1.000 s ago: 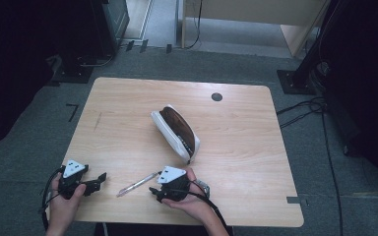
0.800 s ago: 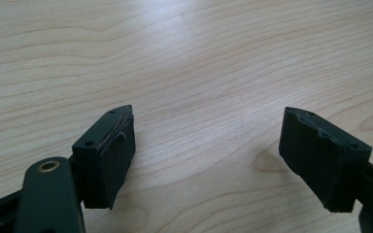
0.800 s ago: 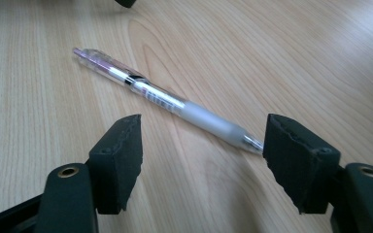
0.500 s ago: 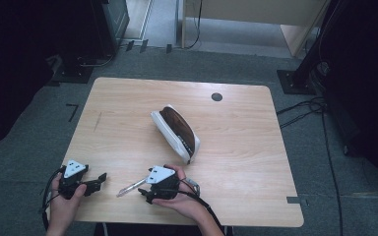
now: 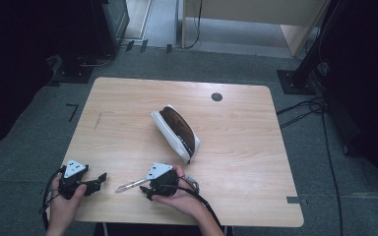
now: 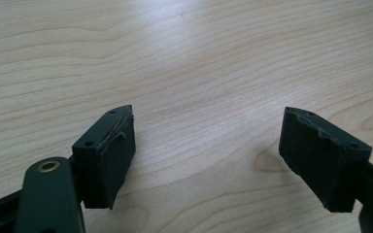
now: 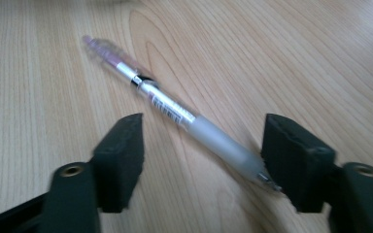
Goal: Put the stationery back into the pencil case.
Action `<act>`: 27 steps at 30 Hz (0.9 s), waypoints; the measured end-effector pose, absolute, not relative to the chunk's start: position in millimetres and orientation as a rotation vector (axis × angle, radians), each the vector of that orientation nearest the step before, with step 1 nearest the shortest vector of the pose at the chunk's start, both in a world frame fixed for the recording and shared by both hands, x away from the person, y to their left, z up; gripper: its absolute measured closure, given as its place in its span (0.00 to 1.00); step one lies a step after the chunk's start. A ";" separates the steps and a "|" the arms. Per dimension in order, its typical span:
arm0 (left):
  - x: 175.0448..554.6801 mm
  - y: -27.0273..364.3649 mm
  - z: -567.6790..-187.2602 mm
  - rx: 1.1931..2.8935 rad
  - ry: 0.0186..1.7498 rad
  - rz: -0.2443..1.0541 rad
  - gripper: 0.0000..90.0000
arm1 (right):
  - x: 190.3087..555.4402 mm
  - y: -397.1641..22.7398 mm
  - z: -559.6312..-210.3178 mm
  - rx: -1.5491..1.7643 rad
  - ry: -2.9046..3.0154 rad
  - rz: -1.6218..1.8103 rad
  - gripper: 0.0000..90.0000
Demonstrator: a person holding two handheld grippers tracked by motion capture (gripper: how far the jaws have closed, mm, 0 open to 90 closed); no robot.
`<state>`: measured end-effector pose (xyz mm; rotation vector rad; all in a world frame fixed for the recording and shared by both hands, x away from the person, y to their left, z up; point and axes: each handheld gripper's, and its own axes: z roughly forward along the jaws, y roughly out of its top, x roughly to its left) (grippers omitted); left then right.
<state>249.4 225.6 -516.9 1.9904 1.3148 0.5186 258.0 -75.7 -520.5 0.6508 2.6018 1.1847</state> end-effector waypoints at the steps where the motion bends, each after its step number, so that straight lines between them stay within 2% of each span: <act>1: 249.3 225.4 -516.9 1.991 1.315 0.519 0.24 | 257.4 -77.4 -520.2 0.655 2.601 1.186 0.45; 14: 249.4 224.6 -516.9 1.997 1.316 0.524 0.24 | 243.0 -96.0 -520.5 0.674 2.594 1.219 0.81; 21: 249.4 223.8 -517.0 2.000 1.315 0.531 0.24 | 231.8 -98.7 -520.3 0.714 2.584 1.217 0.89; 27: 249.2 222.9 -517.2 2.006 1.315 0.541 0.24 | 227.4 -99.7 -521.8 0.730 2.575 1.240 0.88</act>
